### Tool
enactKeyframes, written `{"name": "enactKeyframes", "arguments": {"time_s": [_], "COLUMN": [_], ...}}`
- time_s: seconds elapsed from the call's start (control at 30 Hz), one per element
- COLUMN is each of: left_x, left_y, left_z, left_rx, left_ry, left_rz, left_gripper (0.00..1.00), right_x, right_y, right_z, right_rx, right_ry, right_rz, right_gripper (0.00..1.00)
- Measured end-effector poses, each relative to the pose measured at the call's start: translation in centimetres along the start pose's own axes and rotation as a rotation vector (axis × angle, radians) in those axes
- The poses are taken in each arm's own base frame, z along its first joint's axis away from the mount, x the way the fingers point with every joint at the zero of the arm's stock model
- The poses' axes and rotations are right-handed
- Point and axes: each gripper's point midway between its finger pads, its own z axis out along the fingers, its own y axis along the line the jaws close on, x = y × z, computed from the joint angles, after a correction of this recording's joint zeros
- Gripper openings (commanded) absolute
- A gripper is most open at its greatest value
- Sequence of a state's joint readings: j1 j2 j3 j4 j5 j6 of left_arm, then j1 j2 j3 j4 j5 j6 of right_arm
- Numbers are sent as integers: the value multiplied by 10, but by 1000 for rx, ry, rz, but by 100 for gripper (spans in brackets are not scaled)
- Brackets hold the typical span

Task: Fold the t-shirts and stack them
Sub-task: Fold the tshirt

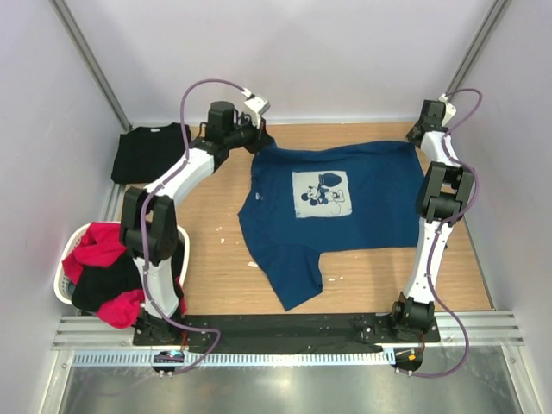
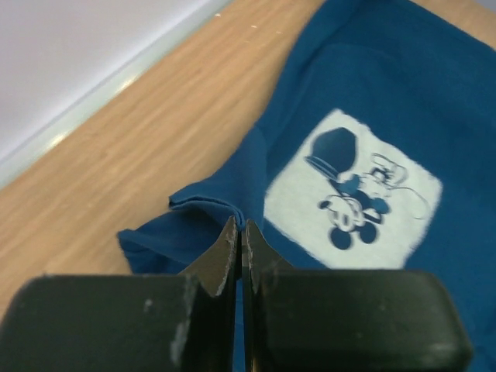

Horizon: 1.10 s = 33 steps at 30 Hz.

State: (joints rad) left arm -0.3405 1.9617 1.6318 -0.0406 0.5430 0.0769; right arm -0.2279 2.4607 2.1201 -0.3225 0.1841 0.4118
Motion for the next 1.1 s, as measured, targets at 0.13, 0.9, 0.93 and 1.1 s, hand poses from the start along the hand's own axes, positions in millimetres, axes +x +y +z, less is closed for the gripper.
{"name": "enactKeyframes", "arguments": {"time_s": [0.13, 0.9, 0.93, 1.1], "left_x": [9, 105, 106, 121], "left_y": [-45, -102, -103, -108], "left_z": [-9, -74, -74, -80], "left_rx": [46, -73, -72, -69], "left_ry": [37, 249, 252, 279], "left_rz": [-19, -187, -188, -209], "left_gripper": [0, 0, 0, 0], "right_x": [16, -7, -3, 18], "right_y": [-12, -59, -61, -70], "right_z": [1, -55, -56, -62], "right_rx": [25, 123, 127, 142], "right_ry": [42, 42, 52, 98], "right_rz": [-25, -51, -53, -65], "right_gripper": [1, 1, 1, 1]}}
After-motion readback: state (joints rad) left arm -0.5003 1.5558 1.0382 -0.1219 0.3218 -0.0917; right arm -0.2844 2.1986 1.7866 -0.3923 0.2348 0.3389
